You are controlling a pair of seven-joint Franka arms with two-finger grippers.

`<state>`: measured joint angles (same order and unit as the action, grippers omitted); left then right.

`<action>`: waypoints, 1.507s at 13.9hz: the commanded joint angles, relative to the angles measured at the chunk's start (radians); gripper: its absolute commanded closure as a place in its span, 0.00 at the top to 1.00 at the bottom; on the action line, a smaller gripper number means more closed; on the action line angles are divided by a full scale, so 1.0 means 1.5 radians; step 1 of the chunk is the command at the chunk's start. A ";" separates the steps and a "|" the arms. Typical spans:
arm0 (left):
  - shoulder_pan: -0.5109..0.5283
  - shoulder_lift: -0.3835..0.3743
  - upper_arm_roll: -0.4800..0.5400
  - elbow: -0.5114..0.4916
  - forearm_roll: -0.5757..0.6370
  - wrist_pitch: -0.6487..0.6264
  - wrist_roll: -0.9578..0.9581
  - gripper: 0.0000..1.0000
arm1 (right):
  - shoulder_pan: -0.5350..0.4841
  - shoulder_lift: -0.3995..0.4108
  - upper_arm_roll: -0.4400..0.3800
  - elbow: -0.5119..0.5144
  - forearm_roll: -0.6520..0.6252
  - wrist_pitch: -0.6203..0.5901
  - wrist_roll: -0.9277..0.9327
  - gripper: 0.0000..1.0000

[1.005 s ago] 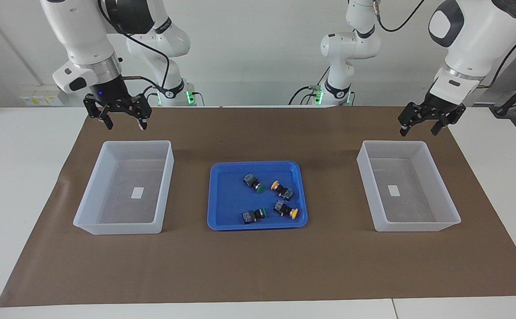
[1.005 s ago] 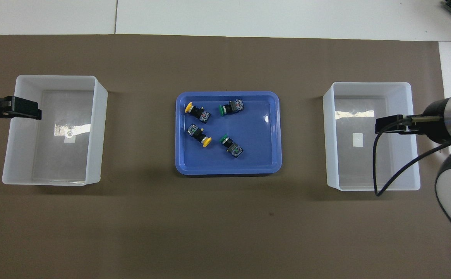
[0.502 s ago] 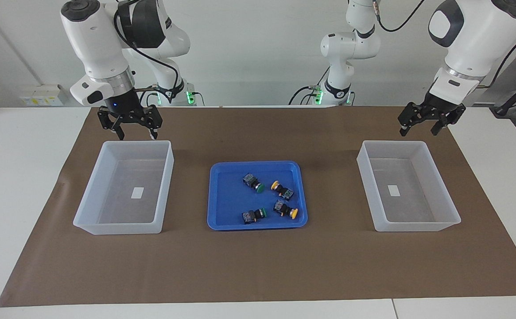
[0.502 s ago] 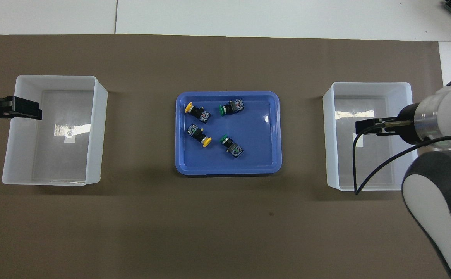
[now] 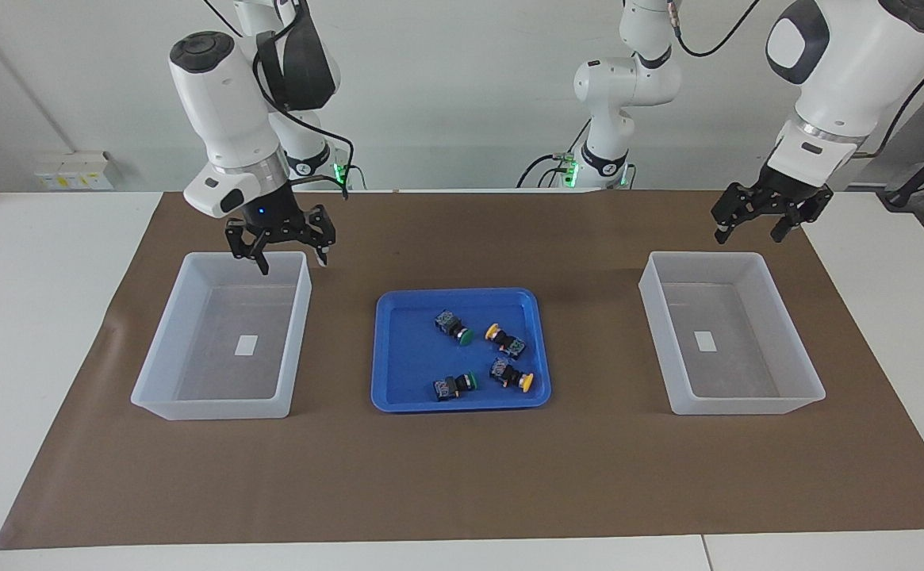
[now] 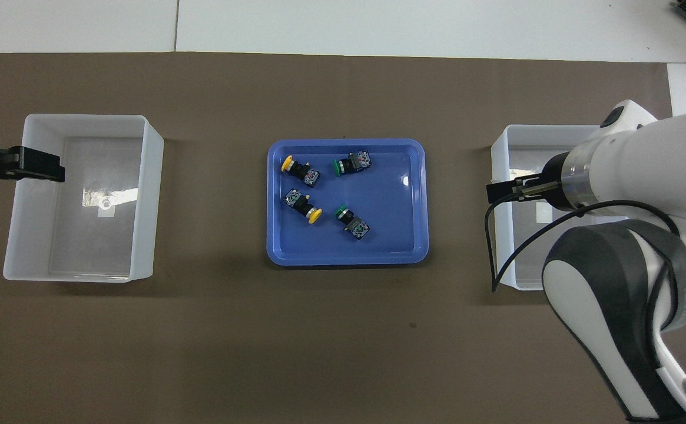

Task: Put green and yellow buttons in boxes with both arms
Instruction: 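Lower the right gripper onto a green button in the tray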

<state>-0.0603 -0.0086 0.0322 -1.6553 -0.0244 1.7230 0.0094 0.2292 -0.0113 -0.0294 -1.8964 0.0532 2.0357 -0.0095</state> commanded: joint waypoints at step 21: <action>-0.103 -0.039 -0.003 -0.094 -0.005 0.110 -0.180 1.00 | 0.227 0.249 0.004 -0.058 0.021 0.408 -0.250 1.00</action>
<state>-0.2140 -0.0314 0.0237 -1.7510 -0.0270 1.8673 -0.2669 0.5621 0.3411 -0.0239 -1.9638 0.0586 2.5914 -0.3456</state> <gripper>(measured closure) 0.000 0.000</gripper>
